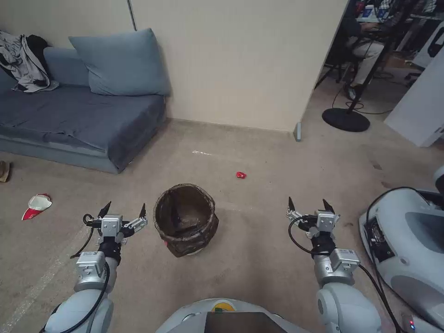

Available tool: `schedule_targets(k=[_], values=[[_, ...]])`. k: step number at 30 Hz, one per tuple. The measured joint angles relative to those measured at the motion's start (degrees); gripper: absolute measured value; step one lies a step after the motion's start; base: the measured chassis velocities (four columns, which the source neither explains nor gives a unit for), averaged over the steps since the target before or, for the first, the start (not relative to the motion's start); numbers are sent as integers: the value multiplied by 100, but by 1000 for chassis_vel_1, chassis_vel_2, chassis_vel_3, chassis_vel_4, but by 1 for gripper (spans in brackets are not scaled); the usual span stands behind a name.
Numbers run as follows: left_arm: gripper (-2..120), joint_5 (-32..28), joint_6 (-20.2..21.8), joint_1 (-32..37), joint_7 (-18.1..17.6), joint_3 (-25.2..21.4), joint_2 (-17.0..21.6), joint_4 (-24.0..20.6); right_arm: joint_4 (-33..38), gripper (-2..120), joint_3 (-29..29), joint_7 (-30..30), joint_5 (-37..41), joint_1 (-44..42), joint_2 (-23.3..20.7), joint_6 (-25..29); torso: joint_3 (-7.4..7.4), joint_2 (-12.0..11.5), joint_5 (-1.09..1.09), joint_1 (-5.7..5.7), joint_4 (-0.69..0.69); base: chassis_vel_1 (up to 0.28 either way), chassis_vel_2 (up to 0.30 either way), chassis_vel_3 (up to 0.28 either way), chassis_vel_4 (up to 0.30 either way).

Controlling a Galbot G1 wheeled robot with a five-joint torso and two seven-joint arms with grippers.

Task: Pick up the trash bin, then pick up the garbage from the floor and place it into the trash bin.

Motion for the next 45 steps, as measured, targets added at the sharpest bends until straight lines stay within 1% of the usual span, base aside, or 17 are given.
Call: schedule_targets(k=[10,13,16,17,20,22,25,28,30,31,32,34,36,38,40,42,45], values=[[100,-43,75,-64,89,-58,13,32,-1,100,48,18,9,13,0,0,-1,0,0,0,-1,-4,6,2,-3],[100,-101,247,-127,91,-51,12,32,-1,100,48,26,10,19,0,-1,-1,0,0,0,-1,0,0,0,0],[100,-324,671,-389,94,-35,25,16,-2,100,50,35,9,36,0,-10,-1,0,0,0,0,0,0,0,0],[100,-324,671,-389,94,-35,25,16,-2,100,50,35,9,36,0,-10,-1,0,0,0,0,0,0,0,0],[100,-521,1188,-890,139,-45,54,33,-20,100,58,56,9,76,0,-30,-1,0,0,0,-2,0,0,0,0],[100,-534,1301,-1012,173,-50,63,57,-28,100,59,64,9,86,0,-33,0,0,0,0,-2,0,0,0,0],[100,-533,1728,-1418,279,-24,140,226,-92,100,58,88,10,153,0,-59,0,0,0,0,-2,0,0,0,0],[100,-521,1861,-1551,314,7,201,335,-116,100,53,96,8,195,0,-95,0,0,0,0,-1,0,0,0,0],[100,-527,2064,-1746,334,39,300,500,-151,100,43,138,7,252,0,-135,0,0,-1,0,0,0,0,0,0],[100,-587,2207,-1883,333,55,382,620,-177,100,34,167,-1,294,0,-162,0,0,0,0,-2,0,0,0,0],[100,-587,2207,-1883,333,55,382,620,-177,100,34,167,-1,294,0,-162,0,0,0,0,-2,0,0,0,0],[100,-703,2443,-2029,315,50,465,754,-246,100,-28,189,-24,434,1,-284,0,0,-1,0,-3,0,0,0,0],[100,-760,2637,-2117,259,31,495,868,-340,100,-95,180,-43,583,0,-403,0,0,0,0,1,0,0,0,0],[100,-779,2746,-2202,216,58,529,972,-393,100,-115,169,-48,652,0,-449,0,0,0,0,4,0,0,0,0],[100,-785,2869,-2449,205,188,620,1232,-494,100,-117,162,-55,704,-1,-485,0,0,-2,0,1,0,0,0,0],[100,-783,2897,-2514,206,236,650,1305,-521,100,-115,164,-58,713,1,-491,0,0,-1,0,-1,0,0,0,0],[100,-782,3021,-2850,170,535,830,1638,-659,100,-77,123,-98,763,0,-515,0,0,-2,0,-3,0,0,0,0]])
